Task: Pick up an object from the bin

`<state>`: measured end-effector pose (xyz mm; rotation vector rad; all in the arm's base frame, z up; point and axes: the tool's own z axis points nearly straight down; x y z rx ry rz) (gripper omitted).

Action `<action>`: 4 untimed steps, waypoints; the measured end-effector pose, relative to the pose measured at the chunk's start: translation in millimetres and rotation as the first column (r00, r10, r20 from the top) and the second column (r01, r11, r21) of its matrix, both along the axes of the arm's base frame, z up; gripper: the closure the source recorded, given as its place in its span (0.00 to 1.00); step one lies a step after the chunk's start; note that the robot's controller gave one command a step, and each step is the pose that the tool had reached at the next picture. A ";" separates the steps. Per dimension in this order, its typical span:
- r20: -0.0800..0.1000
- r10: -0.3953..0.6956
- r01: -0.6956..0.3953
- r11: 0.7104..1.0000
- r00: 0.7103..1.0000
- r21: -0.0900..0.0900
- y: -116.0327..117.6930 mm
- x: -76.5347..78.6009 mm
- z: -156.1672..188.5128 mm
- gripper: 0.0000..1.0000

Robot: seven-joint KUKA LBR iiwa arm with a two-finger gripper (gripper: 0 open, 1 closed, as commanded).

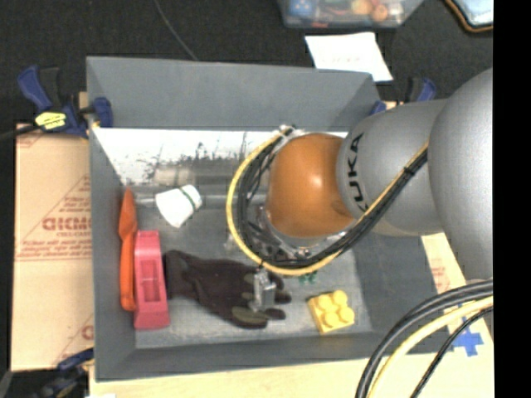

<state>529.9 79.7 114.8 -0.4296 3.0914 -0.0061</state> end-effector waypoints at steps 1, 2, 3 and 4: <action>0.007 0.131 -0.131 0.991 0.991 -0.005 8.9 -8.6 -4.4 0.00; -0.003 -0.044 0.044 0.999 0.999 0.000 12.7 2.0 -44.2 0.00; -0.003 -0.019 0.019 1.000 1.000 -0.001 14.0 0.0 -36.3 0.00; 0.006 0.122 -0.122 0.993 0.992 -0.002 7.9 44.8 -40.4 1.00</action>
Offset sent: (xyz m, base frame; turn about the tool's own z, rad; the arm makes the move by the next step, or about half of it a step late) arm 0.0014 0.0142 -0.0448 0.0440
